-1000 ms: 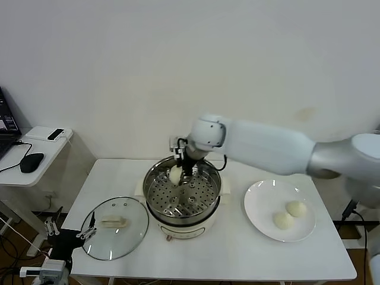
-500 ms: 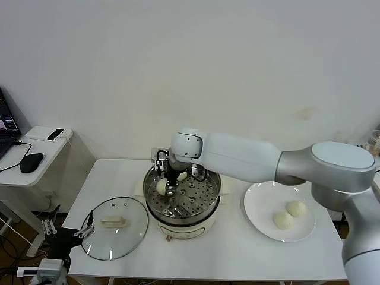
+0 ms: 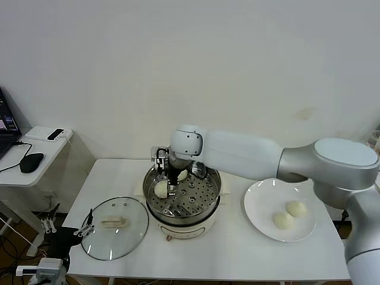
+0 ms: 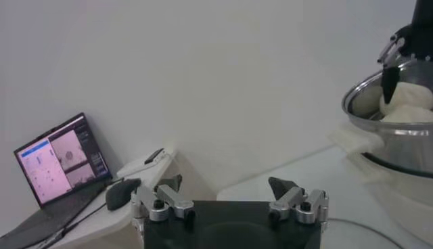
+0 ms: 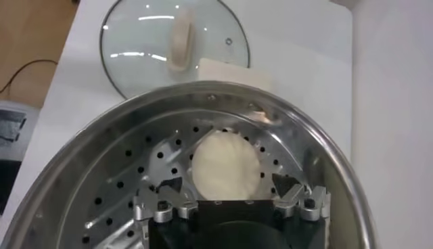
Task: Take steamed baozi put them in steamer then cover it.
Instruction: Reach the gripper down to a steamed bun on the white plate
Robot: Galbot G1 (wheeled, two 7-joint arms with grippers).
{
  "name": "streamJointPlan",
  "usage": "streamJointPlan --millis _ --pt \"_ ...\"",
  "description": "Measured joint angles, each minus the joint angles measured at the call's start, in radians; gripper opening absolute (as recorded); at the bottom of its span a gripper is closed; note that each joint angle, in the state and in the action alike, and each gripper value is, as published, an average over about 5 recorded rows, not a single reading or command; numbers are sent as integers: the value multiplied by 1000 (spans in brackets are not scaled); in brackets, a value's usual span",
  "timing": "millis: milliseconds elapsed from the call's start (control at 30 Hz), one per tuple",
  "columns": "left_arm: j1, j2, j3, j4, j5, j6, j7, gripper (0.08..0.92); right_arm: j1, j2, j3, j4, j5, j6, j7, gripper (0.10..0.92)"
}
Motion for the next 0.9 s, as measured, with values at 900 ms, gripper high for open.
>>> streamJointPlan --millis 900 --pt "-6 38 38 -3 5 1 1 823 138 -700 -44 363 -323 260 -257 823"
